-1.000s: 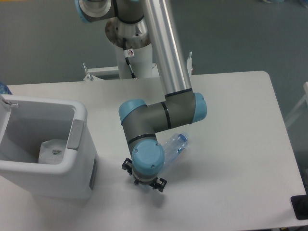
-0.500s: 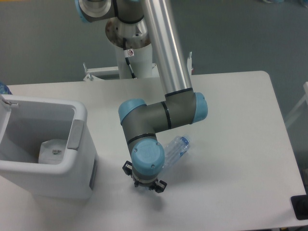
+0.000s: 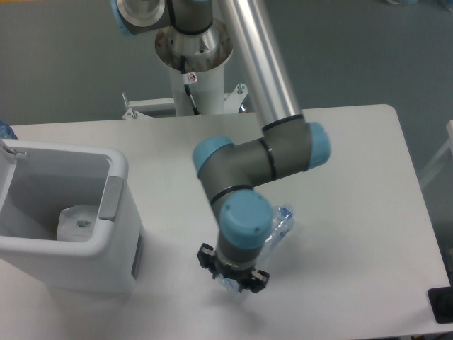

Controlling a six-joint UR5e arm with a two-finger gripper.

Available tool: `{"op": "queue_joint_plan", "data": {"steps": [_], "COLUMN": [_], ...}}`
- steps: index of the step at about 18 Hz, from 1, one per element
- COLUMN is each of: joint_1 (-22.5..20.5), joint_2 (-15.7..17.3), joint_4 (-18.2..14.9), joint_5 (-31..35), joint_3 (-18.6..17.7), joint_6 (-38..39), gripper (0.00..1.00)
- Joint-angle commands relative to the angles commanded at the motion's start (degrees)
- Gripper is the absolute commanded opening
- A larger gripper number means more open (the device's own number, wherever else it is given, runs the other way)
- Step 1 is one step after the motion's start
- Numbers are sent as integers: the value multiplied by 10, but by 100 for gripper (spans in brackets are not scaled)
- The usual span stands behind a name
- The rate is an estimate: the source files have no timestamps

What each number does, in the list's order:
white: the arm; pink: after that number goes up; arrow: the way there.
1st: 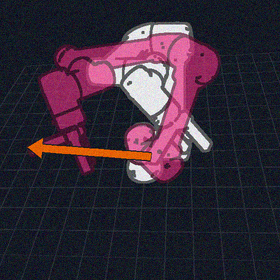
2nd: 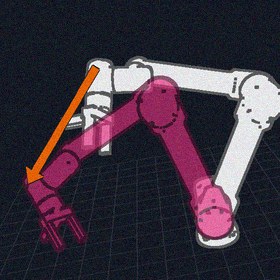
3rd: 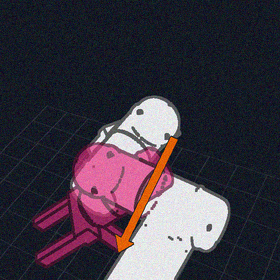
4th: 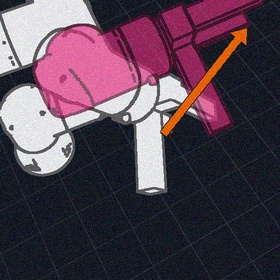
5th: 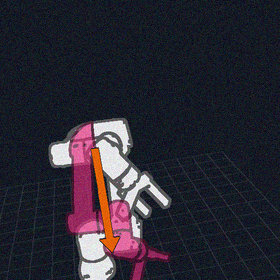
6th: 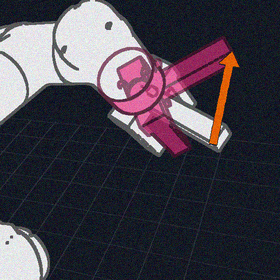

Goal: Place the trash in the trash can
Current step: 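Lower the gripper and close it around the bottle's cap end, then lift the bottle and carry it over the trash bin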

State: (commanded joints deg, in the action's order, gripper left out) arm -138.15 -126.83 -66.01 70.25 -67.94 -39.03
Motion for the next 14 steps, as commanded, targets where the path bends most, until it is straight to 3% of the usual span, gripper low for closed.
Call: {"op": "queue_joint_plan", "data": {"steps": [5, 8, 11, 14], "joint_1": [-38, -67, -77, -75], "joint_2": [30, 47, 62, 91], "joint_4": [3, 30, 63, 71], "joint_5": [-155, -256, -298, -318], "joint_3": [11, 31, 42, 44], "joint_6": [37, 97, 130, 142], "gripper": [25, 26, 26, 26]}}
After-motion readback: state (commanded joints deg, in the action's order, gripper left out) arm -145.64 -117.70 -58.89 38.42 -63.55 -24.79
